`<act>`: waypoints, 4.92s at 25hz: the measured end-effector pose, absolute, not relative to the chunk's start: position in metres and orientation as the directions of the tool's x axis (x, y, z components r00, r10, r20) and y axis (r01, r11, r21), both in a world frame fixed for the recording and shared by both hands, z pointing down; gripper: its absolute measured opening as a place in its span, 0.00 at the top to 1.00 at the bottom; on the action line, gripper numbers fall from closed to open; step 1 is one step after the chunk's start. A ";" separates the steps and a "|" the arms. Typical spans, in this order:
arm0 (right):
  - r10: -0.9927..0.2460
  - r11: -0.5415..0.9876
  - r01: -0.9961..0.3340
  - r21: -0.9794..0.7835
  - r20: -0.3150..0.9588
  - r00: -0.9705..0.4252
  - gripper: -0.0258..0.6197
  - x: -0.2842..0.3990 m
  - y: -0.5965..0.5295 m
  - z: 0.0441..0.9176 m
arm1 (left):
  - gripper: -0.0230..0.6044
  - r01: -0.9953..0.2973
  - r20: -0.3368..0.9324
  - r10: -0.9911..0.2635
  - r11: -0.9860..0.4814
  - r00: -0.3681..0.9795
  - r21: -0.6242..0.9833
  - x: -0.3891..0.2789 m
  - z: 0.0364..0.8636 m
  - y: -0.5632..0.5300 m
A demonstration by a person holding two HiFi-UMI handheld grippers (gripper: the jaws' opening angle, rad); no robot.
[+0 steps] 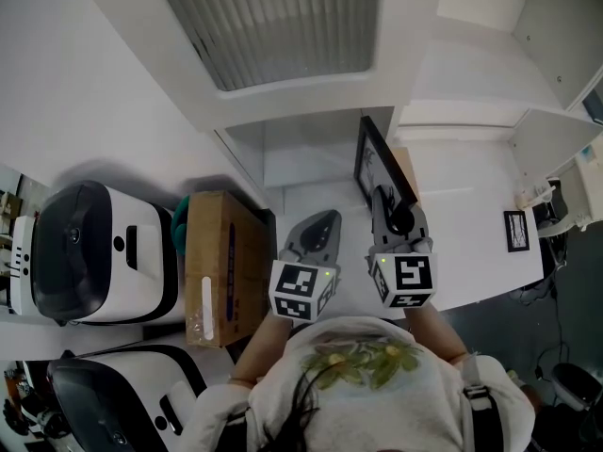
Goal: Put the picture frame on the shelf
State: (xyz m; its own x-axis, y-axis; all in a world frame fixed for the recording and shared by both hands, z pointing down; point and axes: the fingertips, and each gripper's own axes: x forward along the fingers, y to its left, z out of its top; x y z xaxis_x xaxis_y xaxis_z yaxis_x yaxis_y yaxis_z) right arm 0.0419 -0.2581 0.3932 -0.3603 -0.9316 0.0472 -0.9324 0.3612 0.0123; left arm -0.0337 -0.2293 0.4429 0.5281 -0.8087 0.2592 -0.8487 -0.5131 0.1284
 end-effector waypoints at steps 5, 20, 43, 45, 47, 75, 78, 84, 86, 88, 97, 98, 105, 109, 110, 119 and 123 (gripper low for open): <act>-0.937 0.350 -0.936 0.017 0.018 -0.350 0.91 0.043 -0.259 0.384 | 0.92 -0.848 0.260 -0.808 -0.513 0.529 0.130 -0.035 0.443 -0.231; -0.936 0.350 -0.936 0.021 0.042 -0.349 0.91 0.041 -0.278 0.393 | 0.92 -0.852 0.269 -0.809 -0.506 0.523 0.132 -0.035 0.447 -0.236; -0.935 0.352 -0.936 0.020 0.046 -0.351 0.91 0.034 -0.300 0.394 | 0.92 -0.857 0.278 -0.811 -0.495 0.514 0.141 -0.038 0.452 -0.246; -0.936 0.351 -0.936 0.021 0.045 -0.350 0.91 0.033 -0.301 0.394 | 0.92 -0.857 0.280 -0.811 -0.494 0.514 0.142 -0.038 0.452 -0.247; -0.936 0.351 -0.936 0.021 0.043 -0.350 0.91 0.033 -0.303 0.394 | 0.92 -0.857 0.280 -0.811 -0.494 0.514 0.143 -0.038 0.453 -0.248; -0.943 0.332 -0.943 0.032 0.033 -0.331 0.91 0.027 -0.325 0.396 | 0.92 -0.859 0.297 -0.806 -0.489 0.512 0.155 -0.039 0.460 -0.253; -0.944 0.330 -0.943 0.039 0.035 -0.329 0.91 0.026 -0.328 0.396 | 0.92 -0.859 0.301 -0.805 -0.488 0.511 0.153 -0.039 0.461 -0.253; -0.944 0.329 -0.943 0.039 0.037 -0.328 0.91 0.026 -0.332 0.397 | 0.92 -0.859 0.300 -0.805 -0.488 0.511 0.154 -0.038 0.461 -0.253; -0.944 0.329 -0.944 0.039 0.038 -0.327 0.91 0.026 -0.335 0.398 | 0.92 -0.859 0.302 -0.805 -0.488 0.511 0.153 -0.038 0.461 -0.253; -0.944 0.328 -0.944 0.039 0.041 -0.326 0.91 0.025 -0.336 0.398 | 0.92 -0.860 0.302 -0.805 -0.488 0.510 0.152 -0.038 0.462 -0.253; -0.946 0.321 -0.947 0.015 0.042 -0.320 0.91 0.024 -0.346 0.397 | 0.92 -0.861 0.303 -0.807 -0.485 0.508 0.152 -0.040 0.462 -0.252; -0.946 0.321 -0.947 0.015 0.043 -0.320 0.91 0.024 -0.347 0.397 | 0.92 -0.861 0.303 -0.807 -0.485 0.508 0.153 -0.040 0.462 -0.253; -0.947 0.318 -0.948 0.016 0.041 -0.317 0.91 0.022 -0.353 0.397 | 0.92 -0.862 0.304 -0.807 -0.483 0.507 0.156 -0.040 0.463 -0.252; -0.947 0.318 -0.948 0.021 0.042 -0.317 0.91 0.020 -0.355 0.396 | 0.92 -0.862 0.305 -0.806 -0.482 0.507 0.156 -0.041 0.463 -0.252; -0.947 0.319 -0.948 0.023 0.042 -0.318 0.91 0.019 -0.356 0.396 | 0.92 -0.862 0.305 -0.807 -0.482 0.506 0.157 -0.041 0.463 -0.252; -0.947 0.319 -0.947 0.029 0.043 -0.318 0.91 0.015 -0.360 0.396 | 0.92 -0.862 0.306 -0.806 -0.481 0.506 0.158 -0.041 0.464 -0.251; -0.948 0.316 -0.949 0.027 0.045 -0.314 0.91 0.014 -0.361 0.397 | 0.92 -0.862 0.306 -0.806 -0.481 0.506 0.158 -0.042 0.464 -0.251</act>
State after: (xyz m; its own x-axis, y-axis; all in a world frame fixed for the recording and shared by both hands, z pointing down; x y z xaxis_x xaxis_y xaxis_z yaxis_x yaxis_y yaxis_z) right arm 0.0137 -0.3614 0.3967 -0.3142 -0.9483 0.0445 -0.9485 0.3155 0.0273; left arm -0.0418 -0.2513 0.4637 0.5058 -0.8064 0.3064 -0.8624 -0.4810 0.1579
